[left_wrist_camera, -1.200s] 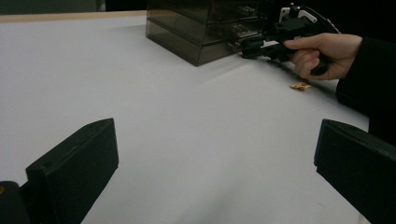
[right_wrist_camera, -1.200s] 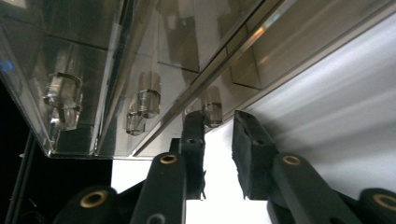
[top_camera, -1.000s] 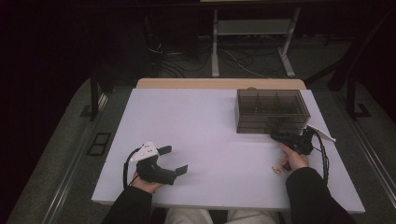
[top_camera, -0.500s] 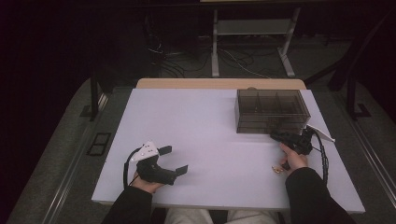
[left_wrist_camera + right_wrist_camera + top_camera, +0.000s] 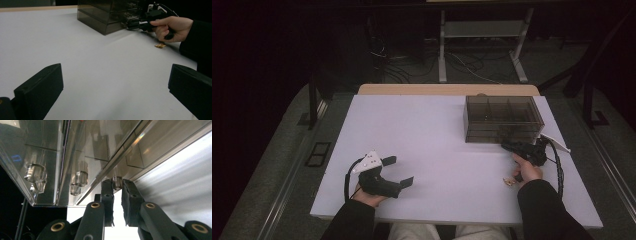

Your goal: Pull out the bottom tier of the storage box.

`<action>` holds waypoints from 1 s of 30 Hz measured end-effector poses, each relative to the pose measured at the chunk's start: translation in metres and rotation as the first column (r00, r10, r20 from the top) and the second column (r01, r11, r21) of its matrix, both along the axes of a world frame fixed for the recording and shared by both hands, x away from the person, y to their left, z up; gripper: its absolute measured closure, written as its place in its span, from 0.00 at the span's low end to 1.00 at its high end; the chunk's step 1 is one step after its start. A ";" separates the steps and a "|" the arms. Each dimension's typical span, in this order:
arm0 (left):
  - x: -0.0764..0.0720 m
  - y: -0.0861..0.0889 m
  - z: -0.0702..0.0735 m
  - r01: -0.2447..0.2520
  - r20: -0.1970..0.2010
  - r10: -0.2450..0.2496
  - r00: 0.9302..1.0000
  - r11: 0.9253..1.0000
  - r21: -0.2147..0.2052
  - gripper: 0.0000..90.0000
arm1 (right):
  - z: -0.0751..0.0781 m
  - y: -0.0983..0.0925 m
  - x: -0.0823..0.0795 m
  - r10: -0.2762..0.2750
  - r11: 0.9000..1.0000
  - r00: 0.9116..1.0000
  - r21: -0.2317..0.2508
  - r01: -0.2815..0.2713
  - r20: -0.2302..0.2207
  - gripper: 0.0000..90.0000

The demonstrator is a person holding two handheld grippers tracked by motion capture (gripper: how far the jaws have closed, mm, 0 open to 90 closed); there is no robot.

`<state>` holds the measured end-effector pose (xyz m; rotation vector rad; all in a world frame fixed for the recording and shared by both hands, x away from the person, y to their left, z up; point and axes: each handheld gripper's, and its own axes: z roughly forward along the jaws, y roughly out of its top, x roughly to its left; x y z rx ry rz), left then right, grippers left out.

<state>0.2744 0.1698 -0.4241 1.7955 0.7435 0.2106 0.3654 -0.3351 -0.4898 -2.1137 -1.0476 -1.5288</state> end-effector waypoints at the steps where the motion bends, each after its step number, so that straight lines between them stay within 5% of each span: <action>1: 0.000 0.000 0.000 0.000 0.000 0.000 1.000 1.000 0.000 0.00 | 0.000 0.000 0.000 -0.002 1.000 1.000 -0.008 0.002 0.008 0.88; 30: 0.000 0.001 0.000 0.001 0.000 -0.001 1.000 1.000 0.001 0.00 | 0.001 0.003 -0.015 -0.016 1.000 1.000 -0.005 0.016 0.002 0.88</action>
